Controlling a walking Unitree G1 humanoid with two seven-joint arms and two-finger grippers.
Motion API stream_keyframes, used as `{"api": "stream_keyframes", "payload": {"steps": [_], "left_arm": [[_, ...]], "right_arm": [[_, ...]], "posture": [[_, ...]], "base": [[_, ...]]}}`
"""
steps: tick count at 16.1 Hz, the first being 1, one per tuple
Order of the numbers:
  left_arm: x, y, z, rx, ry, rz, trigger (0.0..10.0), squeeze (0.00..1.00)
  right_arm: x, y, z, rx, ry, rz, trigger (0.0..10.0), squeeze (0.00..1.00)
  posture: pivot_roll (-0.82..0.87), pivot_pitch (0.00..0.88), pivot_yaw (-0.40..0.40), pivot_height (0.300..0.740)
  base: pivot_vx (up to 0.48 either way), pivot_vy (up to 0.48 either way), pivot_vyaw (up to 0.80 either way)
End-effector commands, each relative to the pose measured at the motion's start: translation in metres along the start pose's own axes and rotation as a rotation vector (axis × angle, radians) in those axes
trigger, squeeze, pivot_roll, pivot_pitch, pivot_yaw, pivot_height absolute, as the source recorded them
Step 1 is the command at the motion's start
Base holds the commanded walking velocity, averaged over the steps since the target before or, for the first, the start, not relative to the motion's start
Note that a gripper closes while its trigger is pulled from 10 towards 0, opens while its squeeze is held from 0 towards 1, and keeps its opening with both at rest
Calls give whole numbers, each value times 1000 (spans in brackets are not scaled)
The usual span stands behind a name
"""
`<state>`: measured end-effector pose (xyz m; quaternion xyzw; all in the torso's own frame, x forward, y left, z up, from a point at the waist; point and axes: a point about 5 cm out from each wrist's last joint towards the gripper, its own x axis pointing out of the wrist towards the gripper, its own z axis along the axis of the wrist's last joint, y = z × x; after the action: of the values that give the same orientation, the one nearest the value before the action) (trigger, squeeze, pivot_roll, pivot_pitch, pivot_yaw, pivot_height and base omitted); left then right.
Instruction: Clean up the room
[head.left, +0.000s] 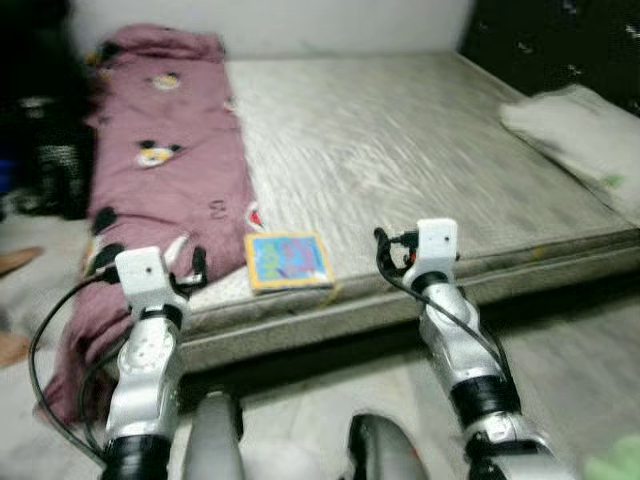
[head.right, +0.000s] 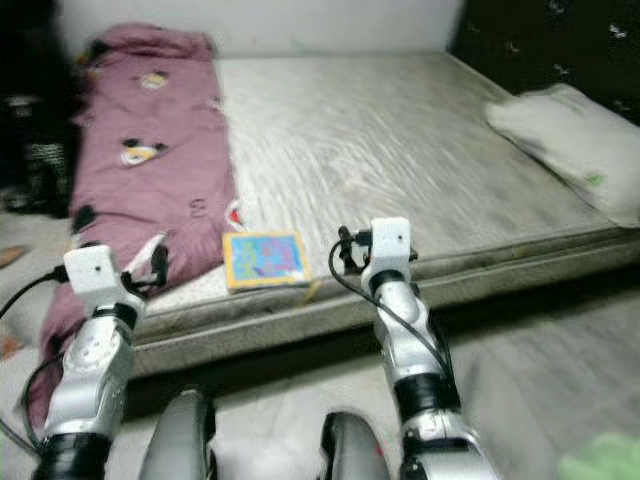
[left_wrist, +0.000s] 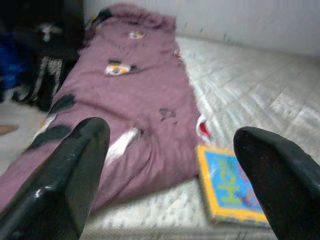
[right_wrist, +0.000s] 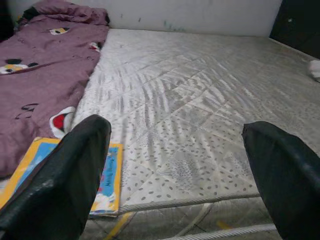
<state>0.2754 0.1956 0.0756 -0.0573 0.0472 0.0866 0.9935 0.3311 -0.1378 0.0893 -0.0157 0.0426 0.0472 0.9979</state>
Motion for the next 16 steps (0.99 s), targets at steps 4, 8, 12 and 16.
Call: {"api": "stream_keyframes", "payload": {"steps": [4,8,12,16], "left_arm": [[0,3,1,-1,1,-3,10000,0],[0,2,1,-6,2,-14,10000,0],[0,2,1,-8,2,-20,10000,0],[0,2,0,-9,4,-23,10000,0]], "right_arm": [[0,3,2,-6,-3,5,10000,0],[0,3,2,-7,-3,7,10000,0],[0,4,2,-7,-5,8,10000,0],[0,4,2,-11,-7,12,10000,0]], "posture": [[-68,11,-51,642],[-68,11,-51,642],[-70,16,-48,642],[-70,16,-48,642]], "base": [[0,0,0],[124,0,181],[275,0,0],[275,0,639]]}}
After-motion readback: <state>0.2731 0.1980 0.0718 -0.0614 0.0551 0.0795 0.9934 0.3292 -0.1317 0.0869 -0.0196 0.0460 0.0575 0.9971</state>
